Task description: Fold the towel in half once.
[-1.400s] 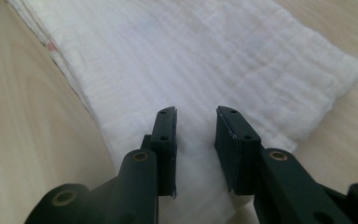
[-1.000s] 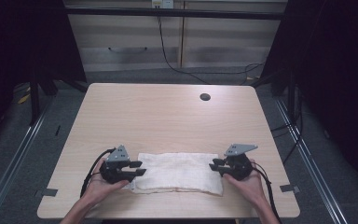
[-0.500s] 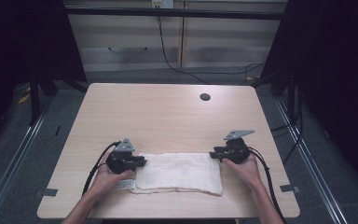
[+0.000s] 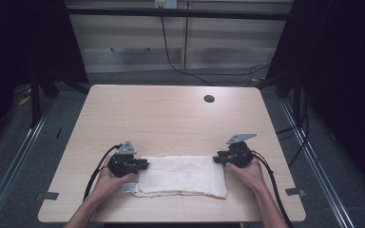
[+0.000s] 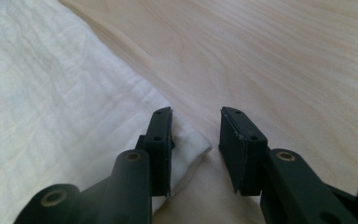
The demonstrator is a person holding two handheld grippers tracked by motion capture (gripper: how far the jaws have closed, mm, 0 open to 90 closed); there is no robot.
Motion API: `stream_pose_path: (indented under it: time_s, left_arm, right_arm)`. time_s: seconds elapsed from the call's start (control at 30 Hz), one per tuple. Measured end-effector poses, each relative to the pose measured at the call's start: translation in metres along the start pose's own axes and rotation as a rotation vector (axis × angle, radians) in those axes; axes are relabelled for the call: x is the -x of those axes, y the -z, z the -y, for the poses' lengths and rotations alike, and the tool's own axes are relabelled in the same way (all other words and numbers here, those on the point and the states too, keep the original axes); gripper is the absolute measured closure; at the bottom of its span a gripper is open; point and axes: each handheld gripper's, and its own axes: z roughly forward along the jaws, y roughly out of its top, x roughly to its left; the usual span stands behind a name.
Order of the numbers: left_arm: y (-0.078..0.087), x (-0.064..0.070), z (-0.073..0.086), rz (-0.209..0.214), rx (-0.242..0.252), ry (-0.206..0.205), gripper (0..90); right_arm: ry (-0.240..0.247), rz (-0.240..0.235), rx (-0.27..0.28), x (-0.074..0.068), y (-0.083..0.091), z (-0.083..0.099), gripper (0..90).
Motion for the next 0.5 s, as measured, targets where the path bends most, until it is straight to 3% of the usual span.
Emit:
stream_pose_path:
  time_s: [0.13, 0.23, 0.5]
  left_arm:
    - [0.0, -0.0009, 0.0005, 0.002, 0.003, -0.002, 78.3]
    - [-0.0002, -0.0014, 0.0005, 0.003, 0.005, -0.008, 78.4]
    - [-0.0007, -0.0038, 0.0017, 0.017, 0.02, 0.005, 78.3]
  right_arm:
    - [0.012, -0.003, 0.0, -0.0007, -0.0003, 0.0004, 71.3]
    - [0.037, -0.023, -0.004, -0.0031, -0.0011, 0.0006, 83.4]
    - [0.028, -0.045, 0.002, -0.0026, -0.0016, 0.0009, 88.4]
